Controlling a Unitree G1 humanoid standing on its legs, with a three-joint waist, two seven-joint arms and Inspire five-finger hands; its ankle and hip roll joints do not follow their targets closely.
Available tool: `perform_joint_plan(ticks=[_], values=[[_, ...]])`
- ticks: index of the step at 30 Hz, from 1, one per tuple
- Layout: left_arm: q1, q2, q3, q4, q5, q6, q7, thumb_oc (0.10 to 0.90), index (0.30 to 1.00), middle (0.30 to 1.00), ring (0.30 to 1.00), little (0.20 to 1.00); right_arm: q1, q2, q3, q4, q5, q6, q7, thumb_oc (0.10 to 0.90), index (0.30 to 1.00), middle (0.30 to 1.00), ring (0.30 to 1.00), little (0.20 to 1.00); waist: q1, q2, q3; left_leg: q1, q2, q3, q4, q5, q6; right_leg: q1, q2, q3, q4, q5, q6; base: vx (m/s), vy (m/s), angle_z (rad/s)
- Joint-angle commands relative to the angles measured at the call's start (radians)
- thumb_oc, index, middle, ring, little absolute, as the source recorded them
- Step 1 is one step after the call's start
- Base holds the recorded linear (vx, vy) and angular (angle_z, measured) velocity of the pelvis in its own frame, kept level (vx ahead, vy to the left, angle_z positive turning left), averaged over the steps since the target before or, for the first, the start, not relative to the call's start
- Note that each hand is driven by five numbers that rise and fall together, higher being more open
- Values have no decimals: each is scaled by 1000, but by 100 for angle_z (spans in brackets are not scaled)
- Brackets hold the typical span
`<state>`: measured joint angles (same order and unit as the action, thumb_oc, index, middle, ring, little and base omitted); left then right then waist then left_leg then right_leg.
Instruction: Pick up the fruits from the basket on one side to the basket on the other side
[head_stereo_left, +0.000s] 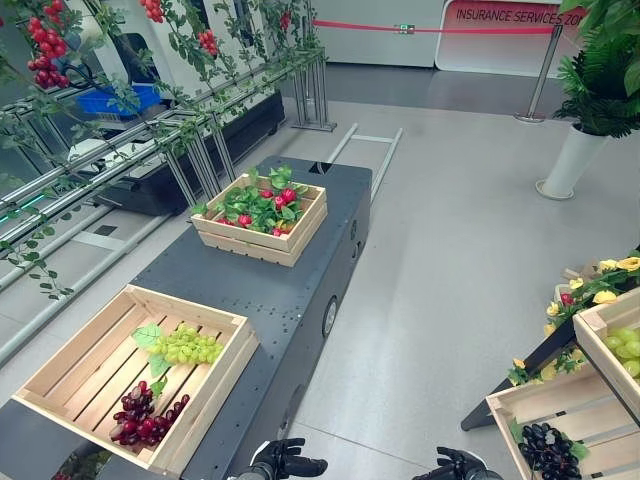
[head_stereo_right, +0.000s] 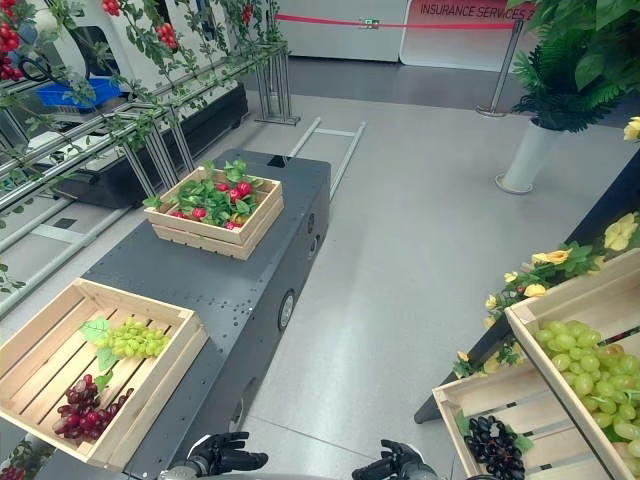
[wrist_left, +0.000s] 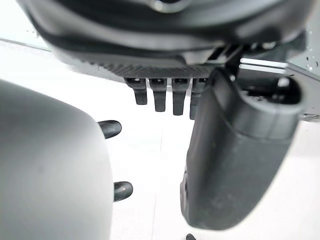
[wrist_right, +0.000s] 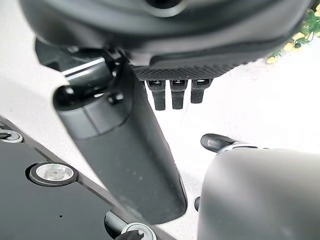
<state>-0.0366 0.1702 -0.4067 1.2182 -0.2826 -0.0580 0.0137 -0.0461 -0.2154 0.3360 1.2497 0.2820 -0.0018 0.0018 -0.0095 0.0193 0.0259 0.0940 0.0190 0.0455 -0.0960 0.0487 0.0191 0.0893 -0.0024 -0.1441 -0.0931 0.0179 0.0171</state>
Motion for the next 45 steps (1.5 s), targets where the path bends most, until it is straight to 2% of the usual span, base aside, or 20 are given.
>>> perform_joint_plan(ticks=[1,3,9,11,17,21,26,29,30,32,33,34,35,36,37,40,42,45], values=[[-41,-31,-42,57,48,-43,-4,800,900,900,900,900,-45,55,53,57,-18,-30,11,800,900,900,900,900,26,-25,21,33,-62,11,9,-93,36,21,-14,17,6,-3,10,0,0,0],[-42,-30,-45,55,54,-52,-9,800,900,900,900,900,-45,55,54,57,-17,-30,12,800,900,900,900,900,26,-24,21,33,-62,11,9,-93,36,21,-15,16,6,-3,10,0,0,0],[-47,-20,-74,29,114,-143,41,800,900,900,900,900,-46,48,57,54,-18,-30,18,800,900,900,900,900,29,-22,26,34,-63,8,9,-92,36,23,-16,13,6,-5,8,0,0,0],[-53,-11,-81,5,137,-217,74,800,900,900,900,900,-49,44,59,51,-17,-29,21,800,900,900,900,900,34,-20,30,31,-63,4,9,-90,35,23,-17,8,6,-6,7,0,0,0],[-74,11,-110,-36,234,-269,176,800,900,900,900,900,-60,37,74,42,-16,-34,30,800,900,900,900,900,47,-19,49,23,-66,-10,9,-81,36,24,-18,-7,6,-6,4,-4,-36,2],[-95,38,-169,-61,321,-291,216,800,900,900,900,900,-77,21,92,34,-20,-29,40,800,900,900,900,900,55,-17,65,15,-62,-22,9,-75,36,23,-11,-22,6,-12,-3,10,-78,7],[-87,43,-181,-75,250,-268,162,800,900,900,900,900,-81,14,98,28,-35,-25,56,800,900,900,900,900,64,-18,75,20,-55,-28,9,-60,24,24,-2,-34,6,-20,-14,56,-89,8],[-85,30,-136,-68,135,-232,112,800,900,900,900,900,-86,10,96,10,-50,-16,75,800,900,900,900,900,71,-35,104,-50,-58,-1,159,-76,5,24,-21,-52,12,-7,-23,12,-51,15],[-84,27,-114,-60,93,-216,93,800,900,900,900,900,-84,6,91,-4,-47,-11,76,800,900,900,900,900,74,-43,123,-109,-57,-1,243,-59,-9,24,-28,-62,19,-4,-27,-26,-42,32],[-77,19,-61,-44,10,-190,75,800,900,900,900,900,-76,1,80,-20,-42,-7,72,800,900,900,900,900,80,-45,150,-186,-53,10,322,-15,-30,34,-34,-80,28,-10,-33,2,3,69],[-72,14,-38,-36,-2,-175,70,800,900,900,900,900,-71,2,72,-25,-36,-2,63,800,900,900,900,900,80,-45,158,-200,-42,36,312,-1,-39,43,-38,-96,33,-17,-35,84,93,89],[-68,4,-7,-17,49,-159,59,800,900,900,900,900,-61,6,53,-16,-7,-11,44,800,900,900,900,900,76,-39,160,-195,-8,106,239,23,-51,52,-42,-131,39,-31,-37,91,104,67],[-68,2,-5,-13,63,-158,62,800,900,900,900,900,-59,7,51,-14,-1,-14,40,800,900,900,900,900,74,-38,159,-193,-3,118,221,31,-54,54,-42,-137,39,-33,-37,137,129,70],[-67,-7,-9,4,100,-148,70,800,900,900,900,900,-55,12,42,-4,24,-25,25,800,900,900,900,900,73,-33,158,-182,12,143,163,45,-67,64,-40,-147,42,-48,-34,145,168,89],[-62,-20,-18,28,127,-148,84,800,900,900,900,900,-57,16,35,5,33,-33,9,800,900,900,900,900,72,-21,153,-160,31,162,30,80,-74,72,-36,-153,42,-59,-35,151,183,92],[-64,-32,-13,49,105,-146,118,800,900,900,900,900,-62,17,25,20,42,-29,-20,800,900,900,900,900,69,-15,138,-158,26,145,9,77,-56,66,-38,-155,42,-60,-33,103,198,49],[-70,-23,-14,46,162,-188,112,800,900,900,900,900,-54,16,4,40,64,-55,-10,800,900,900,900,900,72,-24,117,-112,14,147,9,31,-38,80,-59,-167,68,-91,-13,220,256,-9],[-76,-10,-38,21,201,-193,120,800,900,900,900,900,-48,23,-9,30,70,-72,-27,800,900,900,900,900,81,-31,103,-95,-2,137,9,14,-15,78,-82,-174,131,-119,6,171,200,-28]])
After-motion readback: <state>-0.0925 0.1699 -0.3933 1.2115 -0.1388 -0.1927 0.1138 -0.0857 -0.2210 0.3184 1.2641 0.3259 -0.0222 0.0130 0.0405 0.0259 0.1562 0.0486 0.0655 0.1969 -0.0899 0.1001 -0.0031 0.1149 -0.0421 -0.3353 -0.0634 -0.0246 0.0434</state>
